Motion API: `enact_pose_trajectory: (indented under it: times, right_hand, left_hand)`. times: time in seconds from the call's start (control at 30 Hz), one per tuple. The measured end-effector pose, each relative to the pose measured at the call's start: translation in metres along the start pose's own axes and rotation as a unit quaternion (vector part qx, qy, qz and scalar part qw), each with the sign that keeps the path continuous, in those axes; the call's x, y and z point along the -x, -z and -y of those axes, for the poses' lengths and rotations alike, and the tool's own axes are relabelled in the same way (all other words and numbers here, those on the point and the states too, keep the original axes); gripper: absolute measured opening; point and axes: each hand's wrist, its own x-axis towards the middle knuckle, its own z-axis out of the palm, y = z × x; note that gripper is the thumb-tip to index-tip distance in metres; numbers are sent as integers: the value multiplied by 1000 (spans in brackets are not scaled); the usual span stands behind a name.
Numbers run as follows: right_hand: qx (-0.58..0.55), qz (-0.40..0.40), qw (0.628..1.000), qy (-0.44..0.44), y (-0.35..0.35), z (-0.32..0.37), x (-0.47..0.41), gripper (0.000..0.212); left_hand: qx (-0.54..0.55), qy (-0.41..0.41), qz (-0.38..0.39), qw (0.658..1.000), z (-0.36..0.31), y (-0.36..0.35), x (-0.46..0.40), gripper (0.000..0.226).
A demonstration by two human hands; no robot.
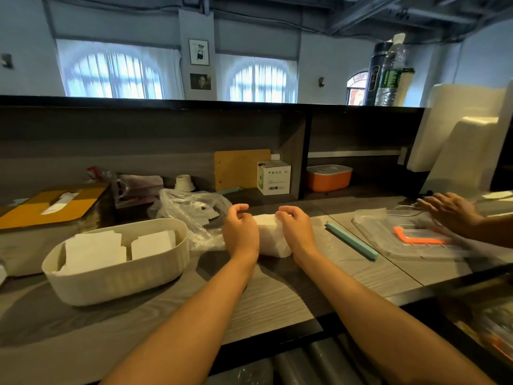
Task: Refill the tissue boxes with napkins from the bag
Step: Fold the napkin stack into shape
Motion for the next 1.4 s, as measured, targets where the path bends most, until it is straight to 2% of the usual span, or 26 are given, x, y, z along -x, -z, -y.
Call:
enact_pose_trajectory:
  times: [0.1, 0.17, 0.23, 0.3, 0.37, 0.47, 0.57, 0.7, 0.83, 1.1, 1.27, 1.33, 1.4]
  right_hand:
    - [-9, -10, 1000, -10, 1, 1, 1, 27]
    - [-2, 8, 1000, 8, -1, 2, 2, 28]
    - [-2, -3, 1000, 5, -2, 2, 2, 28]
    - [-11, -25, 1000, -15, -1, 1, 2, 28]
    - [-16, -11, 1000, -10, 0, 1, 3, 28]
    - [3, 17, 1000, 9, -3, 2, 4, 28]
    - [15, -3, 1000, -22, -2, 2, 4, 30]
    - [42, 33, 998, -16, -3, 4, 5, 25]
    - [-7, 0, 999, -33, 0, 3, 4, 15]
    - [39, -10, 999, 9, -2, 1, 2, 23]
    - [52, -26, 996, 71, 2, 3, 5, 33]
    - [41, -9, 995, 91, 4, 8, 8, 32]
    - [16, 60, 992, 108, 3, 11, 11, 27]
  left_hand:
    - [19, 13, 12, 1000, 1, 0, -1, 24]
    - [3, -32, 37, 999, 1, -3, 3, 21]
    - [-15, -52, 15, 998, 1, -4, 2, 22]
    - [-10, -18, -7, 1000, 1, -2, 0, 23]
    - [10, 4, 9, 1000, 2, -1, -1, 20]
    - [-25, -25, 24, 999, 2, -3, 1, 16]
    - [-46, -6, 5, 999, 3, -2, -2, 16]
    - [-72, -27, 38, 996, 6, -5, -2, 20]
    - [-62, -25, 16, 998, 5, -3, -6, 26]
    - [-68, -26, 52, 996, 6, -2, -7, 32]
    - [-143, -107, 74, 981, 9, -3, -7, 47]
    - [-135, -109, 51, 984, 6, 1, -10, 51]
    - [-118, -91, 10, 989, 3, 7, -16, 51]
